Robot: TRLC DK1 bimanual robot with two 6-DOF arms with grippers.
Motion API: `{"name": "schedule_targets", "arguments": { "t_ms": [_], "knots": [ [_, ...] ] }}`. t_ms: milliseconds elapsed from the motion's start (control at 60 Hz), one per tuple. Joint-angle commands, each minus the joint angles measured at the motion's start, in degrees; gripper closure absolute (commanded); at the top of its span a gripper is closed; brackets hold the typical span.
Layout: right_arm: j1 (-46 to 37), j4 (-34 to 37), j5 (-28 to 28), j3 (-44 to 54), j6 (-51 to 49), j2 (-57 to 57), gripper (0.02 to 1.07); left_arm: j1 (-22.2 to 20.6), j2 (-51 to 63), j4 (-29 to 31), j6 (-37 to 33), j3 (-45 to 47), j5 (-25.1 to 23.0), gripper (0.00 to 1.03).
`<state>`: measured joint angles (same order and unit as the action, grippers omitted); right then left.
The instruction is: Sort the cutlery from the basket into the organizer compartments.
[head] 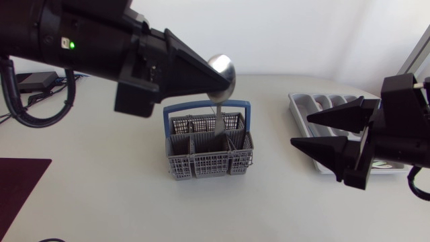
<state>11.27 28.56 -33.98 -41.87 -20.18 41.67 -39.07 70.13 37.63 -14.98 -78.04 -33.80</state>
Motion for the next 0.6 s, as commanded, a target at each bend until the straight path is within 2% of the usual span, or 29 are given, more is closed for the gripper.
{"name": "schedule_targets", "arguments": {
  "t_ms": [0, 200, 383, 583],
  "knots": [
    [1.56, 0.45, -1.71, 1.26, -0.29, -0.98, 0.18, -1.62, 2.38, 0.08, 0.48, 0.43, -1.71, 1.00],
    [5.34, -0.17, -4.70, 2.40, -1.00, -2.03, 0.19, -3.12, 6.69, 0.34, 0.39, -0.80, -7.42, 1.00],
    [11.14, -0.61, -4.70, 4.86, -3.02, -1.33, 0.19, -3.29, 9.76, 1.13, -1.10, -1.41, -11.90, 1.00],
    [13.69, -1.22, -5.13, 7.24, -5.04, -0.01, 0.22, -3.29, 11.96, 3.77, -4.97, -1.41, -16.03, 1.00]
  ]
}}
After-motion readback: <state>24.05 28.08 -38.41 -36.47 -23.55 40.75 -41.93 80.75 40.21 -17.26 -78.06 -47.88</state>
